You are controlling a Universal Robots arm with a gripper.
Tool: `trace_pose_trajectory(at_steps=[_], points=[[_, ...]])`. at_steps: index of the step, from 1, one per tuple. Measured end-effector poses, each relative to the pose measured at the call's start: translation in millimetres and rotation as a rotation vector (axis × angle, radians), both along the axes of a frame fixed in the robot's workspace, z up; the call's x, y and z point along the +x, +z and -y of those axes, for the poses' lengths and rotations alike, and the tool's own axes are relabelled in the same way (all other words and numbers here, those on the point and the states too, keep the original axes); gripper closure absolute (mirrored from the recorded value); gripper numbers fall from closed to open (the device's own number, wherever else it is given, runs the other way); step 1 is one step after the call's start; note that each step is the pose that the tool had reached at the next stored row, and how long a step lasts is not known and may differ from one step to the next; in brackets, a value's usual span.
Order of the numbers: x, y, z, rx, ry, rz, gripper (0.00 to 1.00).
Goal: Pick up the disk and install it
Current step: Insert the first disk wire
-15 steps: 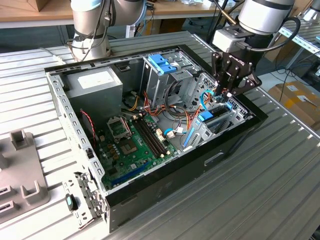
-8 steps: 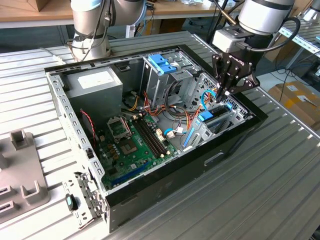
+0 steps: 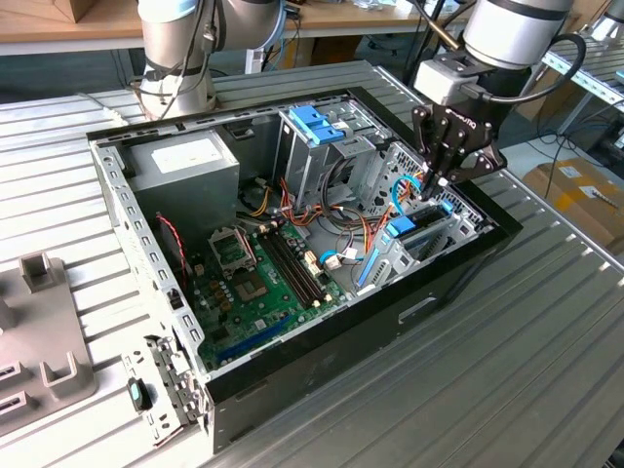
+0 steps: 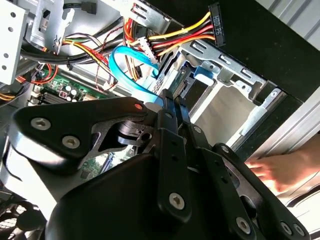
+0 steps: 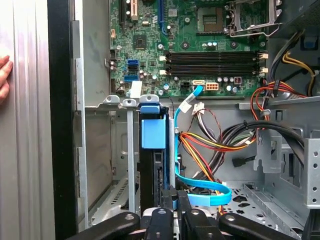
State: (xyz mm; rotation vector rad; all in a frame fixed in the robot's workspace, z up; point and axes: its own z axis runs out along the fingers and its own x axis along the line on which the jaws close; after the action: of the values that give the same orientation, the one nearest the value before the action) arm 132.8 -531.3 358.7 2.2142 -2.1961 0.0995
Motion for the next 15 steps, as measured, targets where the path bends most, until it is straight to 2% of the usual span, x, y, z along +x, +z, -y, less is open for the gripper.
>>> trace_pose_trajectory(at_steps=[4, 9, 13, 15], points=[[-2.2, -0.3, 0.3, -0.0003, 0.018, 0.0096, 0.84], [-3.0, -0.3, 0.2, -0.0001, 0.019, 0.0097, 0.84], [-14.3, -1.4, 1.8, 0.0002, 0.021, 0.0135, 0.84], [-17.6, -3.2, 3.0, 0.0004, 0.024, 0.0179, 0.84]])
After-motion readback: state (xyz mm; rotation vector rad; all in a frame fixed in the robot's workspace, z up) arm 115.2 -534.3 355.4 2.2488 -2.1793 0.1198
